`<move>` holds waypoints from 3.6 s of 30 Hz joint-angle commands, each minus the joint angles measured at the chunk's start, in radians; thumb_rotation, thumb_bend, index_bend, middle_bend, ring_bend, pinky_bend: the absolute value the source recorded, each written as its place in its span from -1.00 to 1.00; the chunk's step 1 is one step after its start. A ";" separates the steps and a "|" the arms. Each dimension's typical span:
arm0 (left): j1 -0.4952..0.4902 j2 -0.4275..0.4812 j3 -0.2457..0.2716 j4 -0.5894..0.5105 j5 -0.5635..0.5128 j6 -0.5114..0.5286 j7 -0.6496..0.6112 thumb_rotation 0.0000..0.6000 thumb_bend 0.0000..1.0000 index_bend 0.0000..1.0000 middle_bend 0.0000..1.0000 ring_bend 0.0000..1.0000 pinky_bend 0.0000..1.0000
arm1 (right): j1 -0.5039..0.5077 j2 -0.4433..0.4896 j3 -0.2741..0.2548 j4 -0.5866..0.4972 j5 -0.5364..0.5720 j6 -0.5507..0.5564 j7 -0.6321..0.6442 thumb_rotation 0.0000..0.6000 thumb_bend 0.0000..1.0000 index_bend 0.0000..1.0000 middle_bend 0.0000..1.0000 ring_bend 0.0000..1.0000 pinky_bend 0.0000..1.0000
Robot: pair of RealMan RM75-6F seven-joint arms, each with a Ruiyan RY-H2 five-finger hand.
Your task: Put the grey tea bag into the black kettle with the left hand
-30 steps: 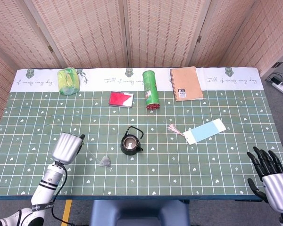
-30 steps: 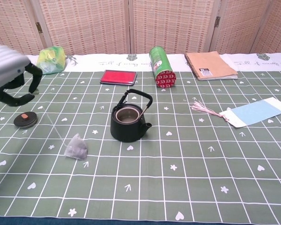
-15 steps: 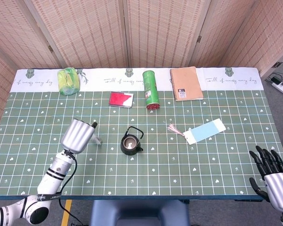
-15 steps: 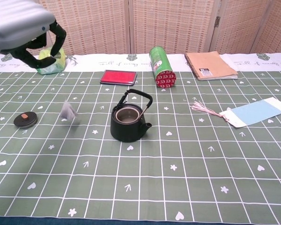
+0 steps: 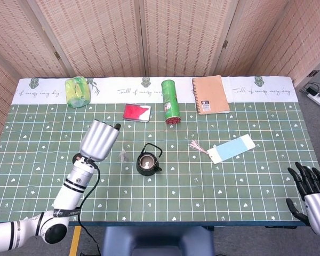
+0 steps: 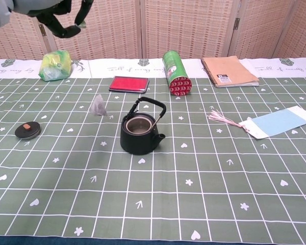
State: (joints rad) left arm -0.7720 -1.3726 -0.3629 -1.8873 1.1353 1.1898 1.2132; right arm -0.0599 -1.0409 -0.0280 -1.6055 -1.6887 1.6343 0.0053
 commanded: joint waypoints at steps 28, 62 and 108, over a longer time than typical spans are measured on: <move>-0.210 -0.131 0.086 0.023 -0.111 0.062 0.120 1.00 -0.11 0.25 1.00 1.00 1.00 | -0.035 0.022 -0.008 0.033 -0.012 0.067 0.085 1.00 -0.18 -1.00 -1.00 -1.00 -1.00; -0.061 -0.264 0.406 -0.028 0.139 0.175 0.098 1.00 -0.11 0.26 1.00 1.00 1.00 | -0.074 0.015 -0.043 0.068 -0.140 0.171 0.089 1.00 -0.18 -1.00 -1.00 -1.00 -1.00; 0.124 0.013 0.258 -0.328 -0.231 0.002 -0.356 1.00 -0.38 -0.95 1.00 1.00 1.00 | -0.052 -0.012 -0.047 0.044 -0.139 0.101 0.001 1.00 -0.18 -1.00 -1.00 -1.00 -1.00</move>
State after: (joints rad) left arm -0.5835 -1.4624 0.0351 -2.0718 1.1726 1.3311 0.9932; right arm -0.1126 -1.0535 -0.0757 -1.5611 -1.8286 1.7366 0.0055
